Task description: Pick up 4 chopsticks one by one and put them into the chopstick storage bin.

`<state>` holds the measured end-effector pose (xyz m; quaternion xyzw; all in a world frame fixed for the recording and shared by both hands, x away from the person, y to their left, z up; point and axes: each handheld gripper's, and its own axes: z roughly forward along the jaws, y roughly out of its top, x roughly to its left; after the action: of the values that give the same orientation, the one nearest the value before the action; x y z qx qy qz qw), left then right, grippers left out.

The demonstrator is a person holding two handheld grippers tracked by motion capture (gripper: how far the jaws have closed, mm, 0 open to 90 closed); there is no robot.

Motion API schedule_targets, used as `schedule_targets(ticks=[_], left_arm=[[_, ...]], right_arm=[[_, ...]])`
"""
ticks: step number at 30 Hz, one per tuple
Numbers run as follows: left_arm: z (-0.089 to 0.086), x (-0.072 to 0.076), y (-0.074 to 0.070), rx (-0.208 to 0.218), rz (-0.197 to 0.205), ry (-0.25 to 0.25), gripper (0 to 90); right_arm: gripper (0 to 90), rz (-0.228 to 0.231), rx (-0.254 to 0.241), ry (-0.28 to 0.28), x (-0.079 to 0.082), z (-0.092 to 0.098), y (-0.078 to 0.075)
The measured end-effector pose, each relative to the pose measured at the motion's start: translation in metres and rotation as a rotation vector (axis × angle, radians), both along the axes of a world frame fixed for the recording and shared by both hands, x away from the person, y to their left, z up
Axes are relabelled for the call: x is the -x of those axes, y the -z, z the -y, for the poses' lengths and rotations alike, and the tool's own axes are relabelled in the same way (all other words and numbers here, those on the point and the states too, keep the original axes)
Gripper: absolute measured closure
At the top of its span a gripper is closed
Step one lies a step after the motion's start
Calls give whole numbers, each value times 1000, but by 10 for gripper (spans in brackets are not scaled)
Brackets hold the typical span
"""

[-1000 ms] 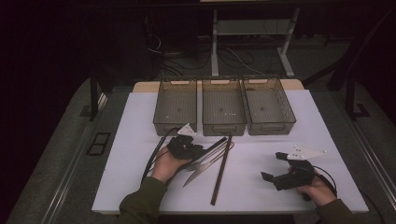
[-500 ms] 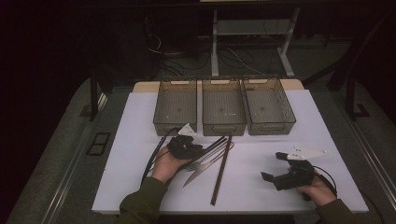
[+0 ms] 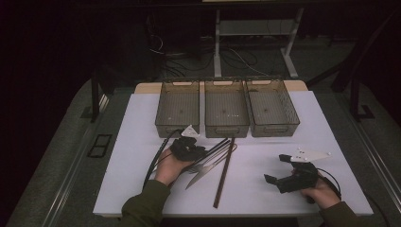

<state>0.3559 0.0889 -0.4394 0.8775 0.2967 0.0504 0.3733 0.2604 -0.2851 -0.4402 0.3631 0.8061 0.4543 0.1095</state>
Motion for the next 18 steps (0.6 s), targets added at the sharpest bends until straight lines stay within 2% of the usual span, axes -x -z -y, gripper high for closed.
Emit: schedule_targets(ticks=[5,11,14,16,18], left_arm=[[3,0,2,-16,-8,-17,762],[4,0,2,-9,-14,-26,776],[5,1,2,-13,-14,-17,839],[5,1,1,-25,-4,-17,839],[5,1,0,-15,-8,-23,841]], right_arm=[[4,0,1,-1,0,0,0],[4,0,-1,1,0,0,0],[4,0,0,0,0,0,0],[4,1,0,0,0,0,0],[4,2,-1,1,0,0,0]])
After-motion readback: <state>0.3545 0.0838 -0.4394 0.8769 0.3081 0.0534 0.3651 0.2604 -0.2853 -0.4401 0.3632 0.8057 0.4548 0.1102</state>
